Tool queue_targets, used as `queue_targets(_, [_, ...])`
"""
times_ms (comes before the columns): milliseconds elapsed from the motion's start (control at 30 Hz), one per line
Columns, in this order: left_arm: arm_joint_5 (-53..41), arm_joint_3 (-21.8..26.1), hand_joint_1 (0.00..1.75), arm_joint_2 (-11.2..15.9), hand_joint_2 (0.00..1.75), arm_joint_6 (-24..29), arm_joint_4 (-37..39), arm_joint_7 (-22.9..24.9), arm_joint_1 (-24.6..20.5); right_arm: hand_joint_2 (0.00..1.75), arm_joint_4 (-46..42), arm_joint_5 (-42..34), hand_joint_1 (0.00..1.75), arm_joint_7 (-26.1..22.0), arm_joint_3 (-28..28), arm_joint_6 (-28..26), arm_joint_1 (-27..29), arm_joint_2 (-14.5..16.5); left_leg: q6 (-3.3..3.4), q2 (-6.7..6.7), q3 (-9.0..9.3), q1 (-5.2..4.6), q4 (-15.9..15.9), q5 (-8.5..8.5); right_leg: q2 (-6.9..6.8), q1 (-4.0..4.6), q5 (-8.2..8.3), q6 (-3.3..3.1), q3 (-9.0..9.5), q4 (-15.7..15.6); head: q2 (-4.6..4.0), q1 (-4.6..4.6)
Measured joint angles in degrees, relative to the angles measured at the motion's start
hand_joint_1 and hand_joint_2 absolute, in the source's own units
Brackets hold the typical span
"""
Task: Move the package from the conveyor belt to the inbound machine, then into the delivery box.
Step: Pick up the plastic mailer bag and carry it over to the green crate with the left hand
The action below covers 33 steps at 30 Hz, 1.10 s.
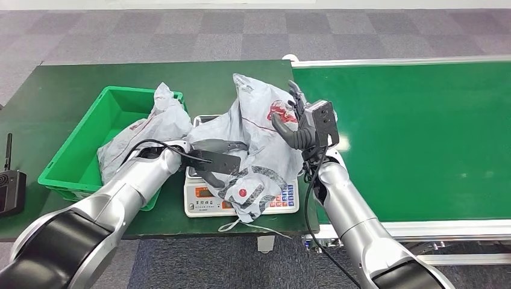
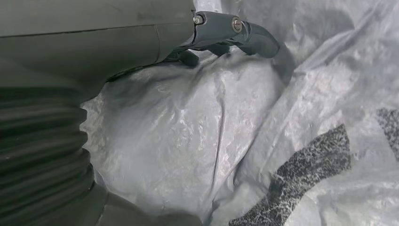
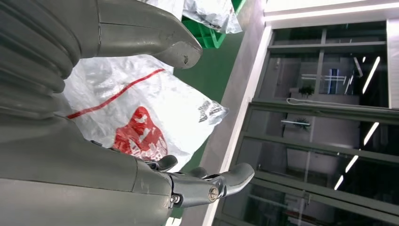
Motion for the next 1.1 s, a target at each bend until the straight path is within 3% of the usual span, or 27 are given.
queue_targets(67, [0.01,-0.74,1.11,-0.03,1.75,0.14,0.38,-0.13,0.02,1.75,0.0,-0.37,0.0,-0.01,0.36,0.03,-0.08,0.0,0.0,-0.01,0.0,0.0,0.0,0.0,0.0,0.0,0.0,0.0,0.0,0.0,0.0,0.0])
queue_targets(133, [0.13,-1.4,1.75,-0.09,1.75,0.97,0.69,-0.04,0.16,1.75,-0.01,-0.72,0.0,-0.04,0.65,0.04,-0.07,-0.01,0.0,-0.01,0.0,0.0,0.0,0.0,0.0,0.0,0.0,0.0,0.0,0.0,0.0,0.0])
queue_targets(433, [0.99,-2.59,1.75,-0.31,1.75,10.06,0.22,-0.28,0.64,1.75,-1.44,-2.5,0.0,-0.08,1.02,-0.74,1.51,-0.7,0.0,-0.02,0.01,0.0,0.0,0.02,-0.05,0.0,0.01,0.0,0.02,0.0,0.0,0.0])
queue_targets(733, [5.31,-3.86,1.75,0.28,1.75,10.71,-8.56,0.29,-1.98,1.75,-2.23,-4.16,0.0,0.83,1.07,-0.58,1.79,-1.73,0.0,-0.03,-0.01,0.0,0.01,0.05,-0.05,0.0,0.05,-0.02,0.0,0.0,0.0,0.01])
queue_targets(1100, [9.86,-7.8,1.75,7.23,1.75,15.93,-22.93,5.41,-2.75,1.75,-4.03,-4.75,0.0,0.8,1.07,-0.34,4.09,-3.1,-0.01,-0.01,-0.01,0.01,-0.03,0.04,0.0,0.02,0.02,-0.04,-0.03,0.0,0.0,-0.01])
